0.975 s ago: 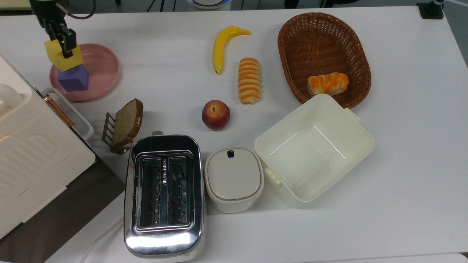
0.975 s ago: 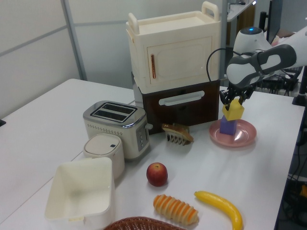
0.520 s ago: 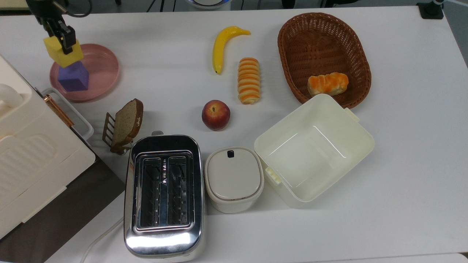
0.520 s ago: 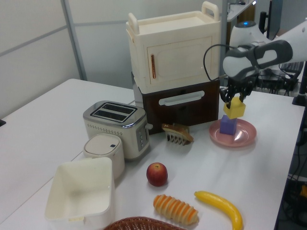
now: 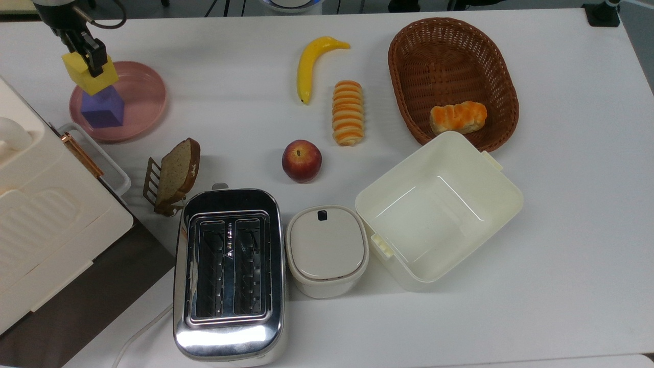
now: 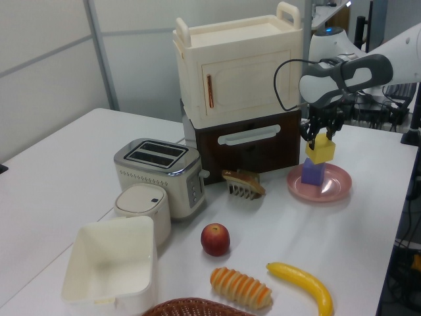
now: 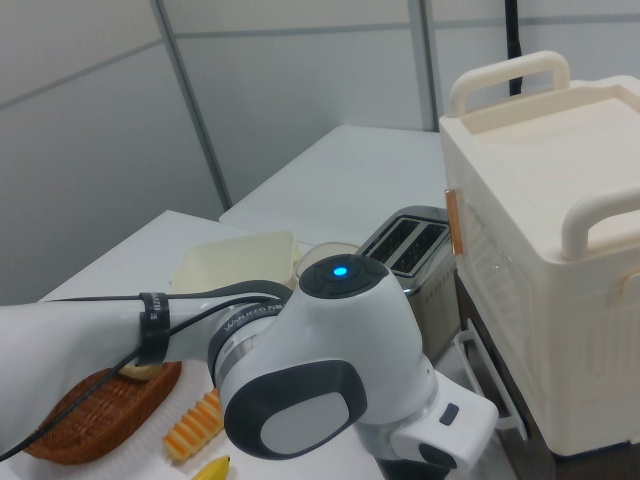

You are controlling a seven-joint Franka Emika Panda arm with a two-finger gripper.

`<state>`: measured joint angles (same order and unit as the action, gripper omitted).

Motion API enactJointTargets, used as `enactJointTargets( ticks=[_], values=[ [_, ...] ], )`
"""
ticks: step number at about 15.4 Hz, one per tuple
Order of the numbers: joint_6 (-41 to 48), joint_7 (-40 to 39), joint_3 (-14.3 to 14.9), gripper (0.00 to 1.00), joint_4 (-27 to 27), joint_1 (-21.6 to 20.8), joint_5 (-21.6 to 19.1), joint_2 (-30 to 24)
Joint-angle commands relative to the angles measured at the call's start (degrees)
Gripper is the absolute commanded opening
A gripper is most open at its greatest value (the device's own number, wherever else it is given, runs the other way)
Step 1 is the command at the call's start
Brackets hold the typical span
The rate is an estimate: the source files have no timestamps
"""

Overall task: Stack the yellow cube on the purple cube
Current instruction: 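Lower the yellow cube onto the top of the purple cube, then open the gripper and raise it off the yellow cube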

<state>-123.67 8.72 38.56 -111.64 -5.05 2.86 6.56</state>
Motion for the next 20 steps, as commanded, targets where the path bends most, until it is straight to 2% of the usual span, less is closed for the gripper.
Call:
enactJointTargets(
  ticks=[1, 6, 11, 16, 17, 18, 19, 20],
  values=[
    [1.50, -2.04, -0.07, 0.00, 1.69, 0.83, -2.07, 1.00],
    [1.59, -2.04, -0.16, 0.00, 3.97, 1.10, -3.56, 3.46],
    [1.51, -2.13, -3.49, 0.00, 4.15, 4.70, -3.92, 4.60],
    [1.51, -2.22, -3.94, 0.00, 4.15, 5.32, -3.92, 4.78],
    [1.42, -2.22, -4.02, 0.05, 4.15, 5.32, -3.83, 4.78],
    [1.51, -2.22, -4.11, 0.28, 4.15, 5.32, -3.83, 4.78],
    [1.42, -2.13, -4.29, 0.76, 4.06, 5.32, -3.83, 4.69],
    [1.33, -2.22, -5.33, 1.00, 4.06, 5.40, -3.57, 4.78]
  ],
)
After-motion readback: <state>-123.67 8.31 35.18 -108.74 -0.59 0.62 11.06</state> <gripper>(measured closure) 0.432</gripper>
